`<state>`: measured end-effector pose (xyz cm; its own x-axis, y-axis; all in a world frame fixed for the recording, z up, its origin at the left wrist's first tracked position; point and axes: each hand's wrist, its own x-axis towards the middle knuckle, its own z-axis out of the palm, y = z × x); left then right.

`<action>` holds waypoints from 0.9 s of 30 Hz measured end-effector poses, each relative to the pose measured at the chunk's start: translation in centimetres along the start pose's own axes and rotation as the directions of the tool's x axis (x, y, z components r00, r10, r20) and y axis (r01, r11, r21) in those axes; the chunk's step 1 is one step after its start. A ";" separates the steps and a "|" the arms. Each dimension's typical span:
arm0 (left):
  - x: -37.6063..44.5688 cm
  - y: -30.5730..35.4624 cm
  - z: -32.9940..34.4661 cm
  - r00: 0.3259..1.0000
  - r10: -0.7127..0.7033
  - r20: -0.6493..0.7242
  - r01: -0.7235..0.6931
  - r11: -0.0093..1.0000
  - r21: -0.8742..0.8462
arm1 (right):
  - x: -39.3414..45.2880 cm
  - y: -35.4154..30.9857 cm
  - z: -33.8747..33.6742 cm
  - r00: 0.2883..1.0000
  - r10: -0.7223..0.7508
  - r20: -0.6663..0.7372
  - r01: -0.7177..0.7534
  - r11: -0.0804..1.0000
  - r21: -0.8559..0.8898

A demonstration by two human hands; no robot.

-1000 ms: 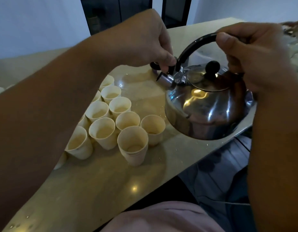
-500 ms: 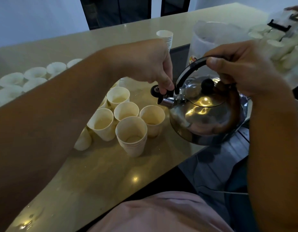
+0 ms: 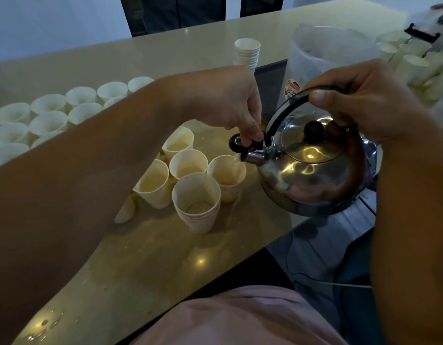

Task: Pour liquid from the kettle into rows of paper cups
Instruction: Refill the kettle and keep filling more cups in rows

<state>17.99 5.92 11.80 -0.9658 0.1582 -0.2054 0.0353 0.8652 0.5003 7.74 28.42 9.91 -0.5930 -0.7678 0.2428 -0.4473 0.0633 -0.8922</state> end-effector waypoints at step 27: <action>0.6 0.4 -0.4 0.997 -0.003 0.071 0.001 0.999 0.034 | 0.0 0.1 -0.7 0.999 0.011 0.041 -0.012 1.000 0.011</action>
<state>17.34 6.22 12.22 -0.9454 0.1885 -0.2660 0.0431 0.8810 0.4712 7.24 28.89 10.09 -0.5700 -0.7925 0.2170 -0.4330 0.0653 -0.8990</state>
